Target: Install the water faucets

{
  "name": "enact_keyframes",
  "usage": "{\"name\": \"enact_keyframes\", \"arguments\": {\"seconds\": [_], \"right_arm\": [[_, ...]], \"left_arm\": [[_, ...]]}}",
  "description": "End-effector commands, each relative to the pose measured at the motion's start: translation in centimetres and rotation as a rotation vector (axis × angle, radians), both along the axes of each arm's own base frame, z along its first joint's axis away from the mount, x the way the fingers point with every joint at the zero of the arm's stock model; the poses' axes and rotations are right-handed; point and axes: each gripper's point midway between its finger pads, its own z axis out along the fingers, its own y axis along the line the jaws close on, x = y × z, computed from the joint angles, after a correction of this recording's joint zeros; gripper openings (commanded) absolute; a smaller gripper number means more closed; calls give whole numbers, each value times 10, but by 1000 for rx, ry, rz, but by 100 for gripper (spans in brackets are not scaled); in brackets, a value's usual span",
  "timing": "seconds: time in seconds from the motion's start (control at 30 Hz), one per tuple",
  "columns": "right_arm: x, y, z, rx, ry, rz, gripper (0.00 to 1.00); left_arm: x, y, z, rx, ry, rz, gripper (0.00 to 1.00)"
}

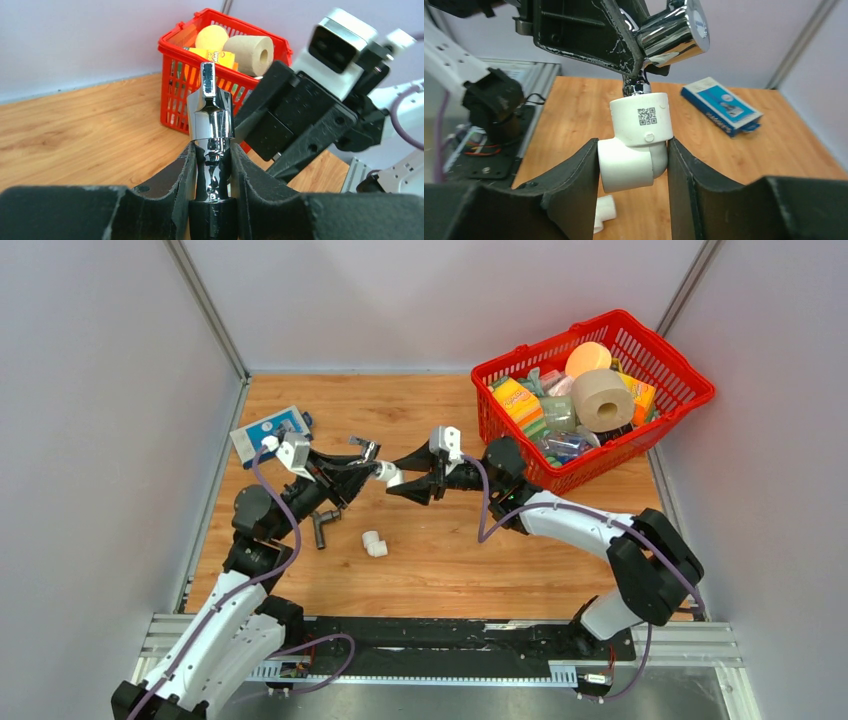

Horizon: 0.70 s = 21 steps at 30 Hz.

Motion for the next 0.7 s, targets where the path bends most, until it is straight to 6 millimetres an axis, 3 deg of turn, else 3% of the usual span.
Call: {"name": "enact_keyframes", "arguments": {"seconds": [0.0,0.07,0.13,0.23,0.43,0.67], "right_arm": [[-11,-3,33,71,144,156,7],[-2,-5,30,56,121,106,26],[7,-8,31,57,85,38,39],[16,-19,42,97,-13,-68,61],[17,-27,43,115,-216,-149,71],[0,-19,24,142,-308,-131,73]], "left_arm": [[-32,-11,26,4,-248,-135,0],[-33,-8,28,-20,-256,-117,0],[-28,-5,27,-30,-228,-83,0],[-8,8,17,-41,-99,40,0],[13,27,-4,-85,110,197,0],[15,29,-3,-204,231,213,0]]}}
